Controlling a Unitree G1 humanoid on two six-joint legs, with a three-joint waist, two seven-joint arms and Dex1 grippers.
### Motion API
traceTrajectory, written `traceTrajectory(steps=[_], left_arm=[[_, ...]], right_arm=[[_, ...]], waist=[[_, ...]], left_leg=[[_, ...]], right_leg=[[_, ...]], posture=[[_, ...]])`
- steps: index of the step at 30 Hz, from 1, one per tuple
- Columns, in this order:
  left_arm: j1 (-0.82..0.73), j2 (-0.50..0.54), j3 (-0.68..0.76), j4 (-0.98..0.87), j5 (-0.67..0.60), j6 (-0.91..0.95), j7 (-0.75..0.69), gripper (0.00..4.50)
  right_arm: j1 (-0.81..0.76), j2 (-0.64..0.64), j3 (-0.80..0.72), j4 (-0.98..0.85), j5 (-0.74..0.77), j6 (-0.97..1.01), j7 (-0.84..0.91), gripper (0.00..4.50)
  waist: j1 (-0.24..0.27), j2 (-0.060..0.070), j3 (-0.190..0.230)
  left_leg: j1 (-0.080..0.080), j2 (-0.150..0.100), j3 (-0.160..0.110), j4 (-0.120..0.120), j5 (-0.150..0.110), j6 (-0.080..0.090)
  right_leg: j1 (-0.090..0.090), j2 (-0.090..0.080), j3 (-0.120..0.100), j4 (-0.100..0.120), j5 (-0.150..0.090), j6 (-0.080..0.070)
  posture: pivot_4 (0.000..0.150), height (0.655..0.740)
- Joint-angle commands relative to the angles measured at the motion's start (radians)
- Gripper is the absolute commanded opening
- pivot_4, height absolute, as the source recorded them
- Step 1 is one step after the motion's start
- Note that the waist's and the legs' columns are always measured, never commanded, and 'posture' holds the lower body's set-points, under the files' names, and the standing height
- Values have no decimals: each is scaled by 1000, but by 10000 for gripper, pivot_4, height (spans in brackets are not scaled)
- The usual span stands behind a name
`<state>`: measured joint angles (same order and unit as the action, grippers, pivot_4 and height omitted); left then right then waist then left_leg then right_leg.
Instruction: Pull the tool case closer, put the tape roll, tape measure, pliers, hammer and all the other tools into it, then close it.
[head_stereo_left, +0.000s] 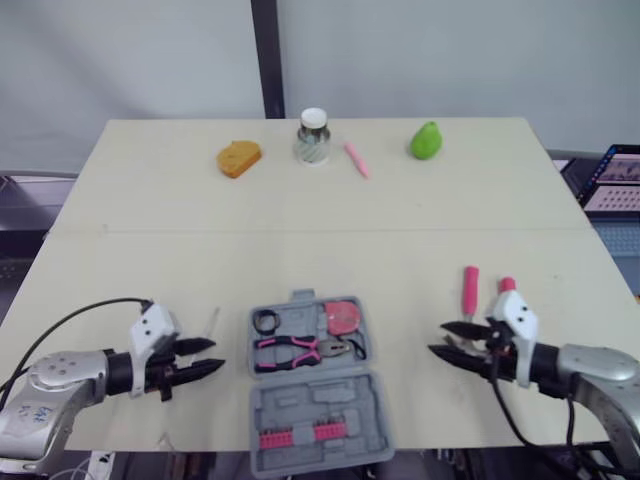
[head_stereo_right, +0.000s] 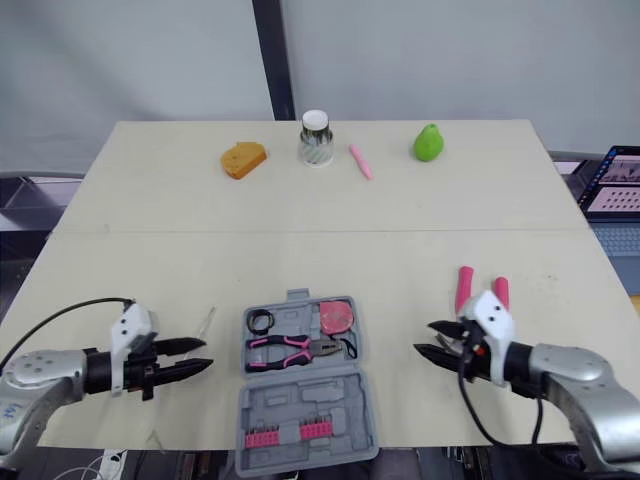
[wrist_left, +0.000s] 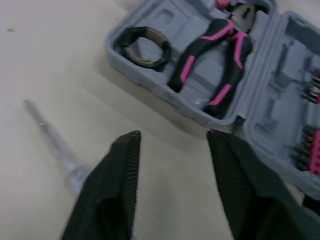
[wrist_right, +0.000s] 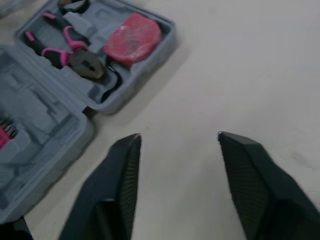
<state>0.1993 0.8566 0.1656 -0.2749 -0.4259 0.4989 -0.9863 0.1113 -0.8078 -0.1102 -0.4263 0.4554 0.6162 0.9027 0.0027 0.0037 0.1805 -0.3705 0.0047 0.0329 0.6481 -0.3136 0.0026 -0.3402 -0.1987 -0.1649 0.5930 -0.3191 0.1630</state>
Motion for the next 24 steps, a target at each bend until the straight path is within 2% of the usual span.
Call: traceTrajectory(steps=[1, 2, 3, 6, 11, 24], left_arm=[[24, 22, -53, -44, 24, 23, -10, 1146], [30, 21, -74, -50, 31, 25, -8, 0], [34, 20, -87, -54, 36, 26, -7, 0], [43, 24, -138, -54, 73, 26, 5, 0], [44, -27, -172, -61, 84, 19, 43, 0], [26, -102, -224, -89, 124, 0, 110, 0]], right_arm=[[-46, -8, 128, -14, -68, -4, -1, 5393], [-60, -4, 163, -4, -85, -5, 1, 754], [-70, -2, 186, 3, -97, -6, 2, 280], [-93, 3, 257, 24, -140, -13, -4, 280], [-121, 27, 330, 42, -174, -17, -1, 280], [-158, 103, 394, 48, -182, 20, -15, 280]], waist=[[0, 0, 0], [0, 0, 0], [0, 0, 0], [3, -1, 0], [10, -1, 0], [21, -1, 0]], left_leg=[[0, 0, 1, 0, 0, 0], [0, 0, 1, 0, 0, 0], [0, 1, 1, 0, 0, 0], [0, 1, 2, 0, 0, 0], [0, 2, 3, 1, 0, 0], [0, 12, 5, 3, -2, -4]], right_leg=[[0, 0, 1, 0, 0, 0], [-1, 0, 2, 0, 0, 0], [-1, 1, 3, 0, 0, 0], [-2, 1, 3, 0, 0, 0], [-2, 2, 4, 0, 0, -1], [-3, 12, 6, -1, 2, -6]], posture=[[1500, 7400], [1500, 7400], [1500, 7400], [1500, 7400], [1500, 7400], [1500, 7400]])
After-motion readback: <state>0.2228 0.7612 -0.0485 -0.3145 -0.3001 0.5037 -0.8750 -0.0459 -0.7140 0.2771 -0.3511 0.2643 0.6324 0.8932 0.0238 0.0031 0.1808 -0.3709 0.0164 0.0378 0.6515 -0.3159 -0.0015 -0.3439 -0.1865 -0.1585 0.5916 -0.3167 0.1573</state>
